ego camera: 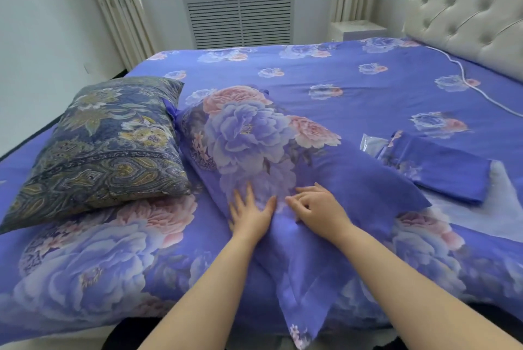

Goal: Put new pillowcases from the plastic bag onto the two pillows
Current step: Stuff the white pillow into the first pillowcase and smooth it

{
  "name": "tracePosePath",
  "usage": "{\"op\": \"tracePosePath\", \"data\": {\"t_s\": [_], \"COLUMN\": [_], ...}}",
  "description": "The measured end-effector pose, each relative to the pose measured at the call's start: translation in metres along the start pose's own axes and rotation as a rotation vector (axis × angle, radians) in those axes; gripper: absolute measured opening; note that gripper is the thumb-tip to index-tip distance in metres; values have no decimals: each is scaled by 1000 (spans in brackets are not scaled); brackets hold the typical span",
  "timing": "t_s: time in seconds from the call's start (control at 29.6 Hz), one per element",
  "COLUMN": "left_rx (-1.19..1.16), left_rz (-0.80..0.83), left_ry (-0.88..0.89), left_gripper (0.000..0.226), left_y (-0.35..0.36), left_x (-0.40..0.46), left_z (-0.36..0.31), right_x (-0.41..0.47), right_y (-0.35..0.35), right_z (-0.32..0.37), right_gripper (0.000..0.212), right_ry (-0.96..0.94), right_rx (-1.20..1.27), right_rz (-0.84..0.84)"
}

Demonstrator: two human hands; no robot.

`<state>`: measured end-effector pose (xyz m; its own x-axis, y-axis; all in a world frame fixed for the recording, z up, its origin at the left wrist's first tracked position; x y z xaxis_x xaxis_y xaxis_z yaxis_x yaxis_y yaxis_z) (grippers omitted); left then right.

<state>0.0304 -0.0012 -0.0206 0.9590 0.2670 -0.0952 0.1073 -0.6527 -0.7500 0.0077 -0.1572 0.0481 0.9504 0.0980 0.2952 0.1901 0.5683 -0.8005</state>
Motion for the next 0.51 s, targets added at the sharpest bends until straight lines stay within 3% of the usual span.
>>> {"op": "tracePosePath", "data": {"t_s": [0.07,0.13,0.2,0.27,0.3,0.34,0.4,0.51], "left_rx": [-132,-253,-332,-516,-642,-750,-865,-944], "left_rz": [-57,-118,-85,32,96,158,244,116], "left_ry": [-124,-191,-243,-315,-370,-419,-424,-357], "left_gripper": [93,95,85,75,71,68,56,20], "left_y": [0,-4,1,14,20,25,29,14], "left_x": [-9,-12,-14,-23,-28,-33,-35,-27], "left_z": [14,18,20,21,18,13,-3,-19], "right_x": [8,27,42,39,33,31,38,51], "right_y": [-35,-76,-87,-78,-69,-60,-50,-55], "right_z": [-25,-50,-95,-149,-165,-173,-170,-157], "right_gripper": [46,36,77,118,128,128,106,60], "right_ry": [137,192,414,700,793,819,755,677], "right_rx": [56,-119,-274,-177,-85,-25,-42,10], "right_rz": [-189,-417,-333,-154,-87,-34,15,-70]}}
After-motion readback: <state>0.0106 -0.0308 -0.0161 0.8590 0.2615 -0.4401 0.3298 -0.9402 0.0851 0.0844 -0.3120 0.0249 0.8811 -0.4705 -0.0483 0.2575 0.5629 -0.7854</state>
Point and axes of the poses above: each hand's wrist, its own x-axis towards the middle knuckle, its own y-axis out of the palm, z = x × y, the point moved 10 cm from there along x, towards the middle knuckle, and after that the axes turned 11 degrees about -z, right-handed, at the moved point
